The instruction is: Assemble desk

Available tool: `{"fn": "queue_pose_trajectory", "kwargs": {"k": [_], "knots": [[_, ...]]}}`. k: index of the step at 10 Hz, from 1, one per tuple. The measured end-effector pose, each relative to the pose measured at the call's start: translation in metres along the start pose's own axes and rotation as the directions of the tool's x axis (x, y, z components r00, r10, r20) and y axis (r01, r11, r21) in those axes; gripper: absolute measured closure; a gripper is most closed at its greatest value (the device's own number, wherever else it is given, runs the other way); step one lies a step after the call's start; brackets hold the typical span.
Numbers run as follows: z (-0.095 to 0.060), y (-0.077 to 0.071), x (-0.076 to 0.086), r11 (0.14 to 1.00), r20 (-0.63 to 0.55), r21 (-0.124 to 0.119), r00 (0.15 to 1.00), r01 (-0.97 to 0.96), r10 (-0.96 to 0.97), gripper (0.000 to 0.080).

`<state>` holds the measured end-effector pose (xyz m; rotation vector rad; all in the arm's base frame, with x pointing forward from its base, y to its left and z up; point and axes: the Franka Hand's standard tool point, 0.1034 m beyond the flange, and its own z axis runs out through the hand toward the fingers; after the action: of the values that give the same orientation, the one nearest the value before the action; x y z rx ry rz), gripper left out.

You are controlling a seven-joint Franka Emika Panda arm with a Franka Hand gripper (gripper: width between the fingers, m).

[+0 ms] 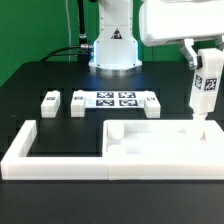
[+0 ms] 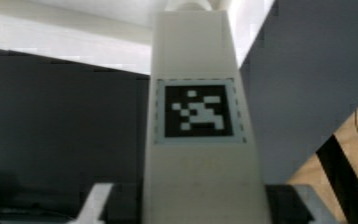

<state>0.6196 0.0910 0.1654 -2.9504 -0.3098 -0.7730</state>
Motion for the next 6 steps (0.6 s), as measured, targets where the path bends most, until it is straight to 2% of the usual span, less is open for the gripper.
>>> {"fn": "queue_pose_trajectory", "kwargs": {"k": [1, 3, 6], "knots": [[-0.002, 0.003, 0.007, 1.0, -0.101, -0.019, 0.995, 0.009, -0.011, 0.0509], [0.014, 0.003, -0.008, 1.0, -0.092, -0.017, 0.996, 0.007, -0.009, 0.0509], [0.029, -0.003, 0.002, 1.0, -0.097, -0.006, 0.995, 0.008, -0.008, 0.0509]]}}
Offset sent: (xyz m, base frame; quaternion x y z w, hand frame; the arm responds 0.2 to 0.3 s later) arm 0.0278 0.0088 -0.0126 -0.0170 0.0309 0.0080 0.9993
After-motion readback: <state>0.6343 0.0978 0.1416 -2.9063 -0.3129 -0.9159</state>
